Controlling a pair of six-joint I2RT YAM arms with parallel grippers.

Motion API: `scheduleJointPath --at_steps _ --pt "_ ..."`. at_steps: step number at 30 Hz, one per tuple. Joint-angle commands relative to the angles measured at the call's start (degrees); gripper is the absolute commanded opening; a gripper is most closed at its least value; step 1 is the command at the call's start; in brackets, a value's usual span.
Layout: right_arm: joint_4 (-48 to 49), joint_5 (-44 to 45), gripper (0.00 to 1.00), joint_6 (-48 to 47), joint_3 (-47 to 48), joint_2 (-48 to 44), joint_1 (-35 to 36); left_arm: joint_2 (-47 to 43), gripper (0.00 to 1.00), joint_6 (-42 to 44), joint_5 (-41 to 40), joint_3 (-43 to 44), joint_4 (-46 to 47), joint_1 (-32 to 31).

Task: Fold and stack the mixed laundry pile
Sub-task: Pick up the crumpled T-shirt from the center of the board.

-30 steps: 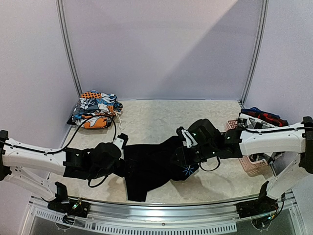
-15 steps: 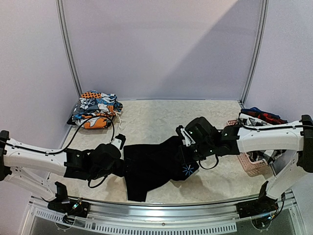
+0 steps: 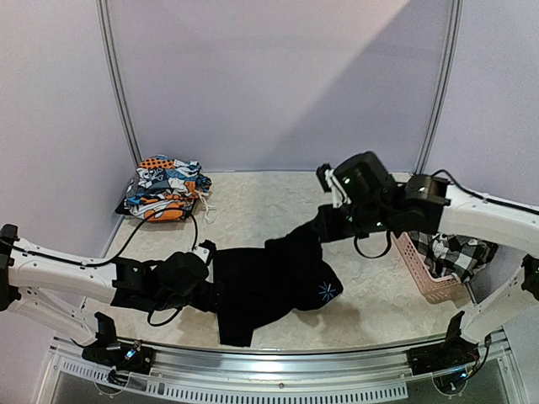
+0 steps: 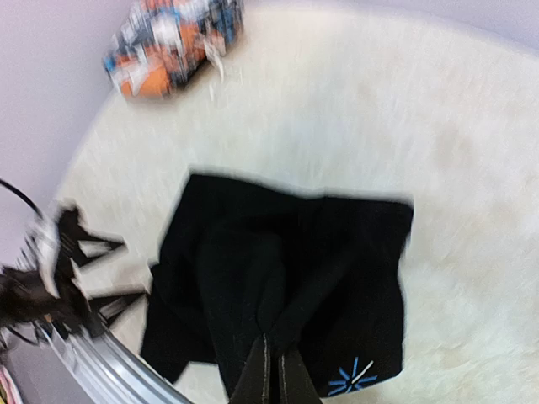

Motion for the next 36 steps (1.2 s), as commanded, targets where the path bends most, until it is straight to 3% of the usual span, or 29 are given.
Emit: scheduleJointPath --at_steps 1,10,13,15,18,19,26,36 --pt "-6.87 12.91 0.00 -2.96 7.67 -6.68 0.10 0.86 0.88 0.92 6.65 0.01 -0.17 0.68" --pt "-10.01 31.19 0.00 -0.88 9.18 -11.71 0.06 12.29 0.92 2.96 12.98 3.77 4.14 0.68" --pt "-11.23 34.41 0.00 -0.55 9.01 -13.66 -0.02 16.28 0.87 3.71 13.59 5.10 4.88 0.76" --pt "-11.39 34.79 0.00 -0.69 8.79 -14.59 0.04 18.42 0.68 4.06 13.73 6.19 5.66 0.76" --pt "-11.83 35.49 0.00 -1.05 8.82 -15.34 -0.02 20.72 0.14 4.07 11.29 7.76 5.25 0.90" --pt "-12.16 35.93 0.00 -1.12 8.91 -15.60 -0.02 20.71 0.01 3.90 9.63 8.46 3.74 0.89" --pt "-13.69 41.61 0.00 -1.14 8.48 -19.72 -0.09 10.82 0.00 1.91 -4.77 8.91 -9.88 0.98" --pt "-8.44 42.52 0.00 -6.56 8.11 -25.31 -0.56 -5.56 0.00 -0.33 -15.34 10.73 -23.04 1.42"
